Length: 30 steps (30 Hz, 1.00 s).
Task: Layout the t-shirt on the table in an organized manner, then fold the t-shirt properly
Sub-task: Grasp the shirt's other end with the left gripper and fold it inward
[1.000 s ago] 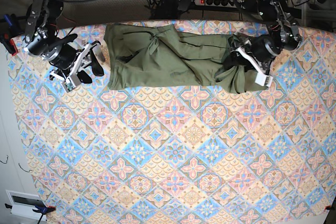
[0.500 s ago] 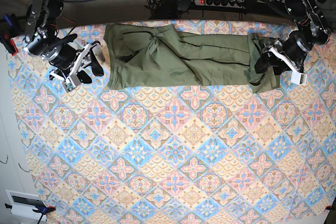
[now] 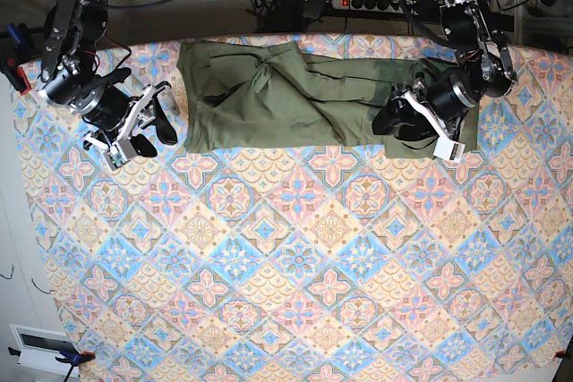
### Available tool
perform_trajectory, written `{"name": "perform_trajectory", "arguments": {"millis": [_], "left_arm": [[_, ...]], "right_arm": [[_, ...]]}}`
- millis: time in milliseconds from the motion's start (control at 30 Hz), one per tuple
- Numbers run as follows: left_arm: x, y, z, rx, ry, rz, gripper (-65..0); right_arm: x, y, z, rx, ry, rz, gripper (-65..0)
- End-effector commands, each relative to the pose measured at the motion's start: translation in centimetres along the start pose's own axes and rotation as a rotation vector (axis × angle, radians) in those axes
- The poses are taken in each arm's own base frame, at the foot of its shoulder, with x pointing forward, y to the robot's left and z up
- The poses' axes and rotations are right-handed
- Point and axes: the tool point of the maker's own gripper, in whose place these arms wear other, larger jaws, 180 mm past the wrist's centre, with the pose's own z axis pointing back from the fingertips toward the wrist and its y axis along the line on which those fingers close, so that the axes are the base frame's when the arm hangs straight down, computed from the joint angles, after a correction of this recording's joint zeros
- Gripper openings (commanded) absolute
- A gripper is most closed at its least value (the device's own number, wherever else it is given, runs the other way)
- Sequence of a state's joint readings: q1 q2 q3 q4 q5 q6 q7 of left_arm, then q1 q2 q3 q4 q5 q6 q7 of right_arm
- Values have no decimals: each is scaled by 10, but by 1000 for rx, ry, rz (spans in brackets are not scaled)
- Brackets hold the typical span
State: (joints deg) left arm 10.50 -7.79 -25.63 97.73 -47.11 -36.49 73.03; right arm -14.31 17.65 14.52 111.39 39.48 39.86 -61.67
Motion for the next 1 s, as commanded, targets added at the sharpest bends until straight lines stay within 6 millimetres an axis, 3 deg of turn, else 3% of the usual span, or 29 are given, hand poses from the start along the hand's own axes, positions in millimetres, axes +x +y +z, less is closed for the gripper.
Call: {"name": "perform_trajectory", "arguments": {"millis": [0, 233, 333, 433, 600, 800, 900, 967], "left_arm": [[19, -7, 7, -31, -56, -38, -244], [37, -34, 40, -167, -117, -83, -244], [42, -35, 55, -194, -127, -95, -244], [45, -5, 76, -96, -132, -97, -244], [40, 65, 108, 155, -125, -39, -244], [11, 108, 97, 283, 11, 11, -244], [-3, 110, 76, 270, 62, 7, -244], [-12, 98, 53, 223, 90, -15, -244]], "right_arm": [[12, -1, 4, 0, -37, 20, -391], [12, -1, 3, 1, -39, 20, -391], [12, -1, 3, 1, -39, 20, -391], [12, -1, 3, 1, -39, 20, -391], [12, 0, 3, 3, -38, 20, -391], [9, 3, 1, 14, -20, 24, -391], [6, 4, 0, 17, -5, 25, -391], [6, 4, 0, 17, -4, 25, -391]]}}
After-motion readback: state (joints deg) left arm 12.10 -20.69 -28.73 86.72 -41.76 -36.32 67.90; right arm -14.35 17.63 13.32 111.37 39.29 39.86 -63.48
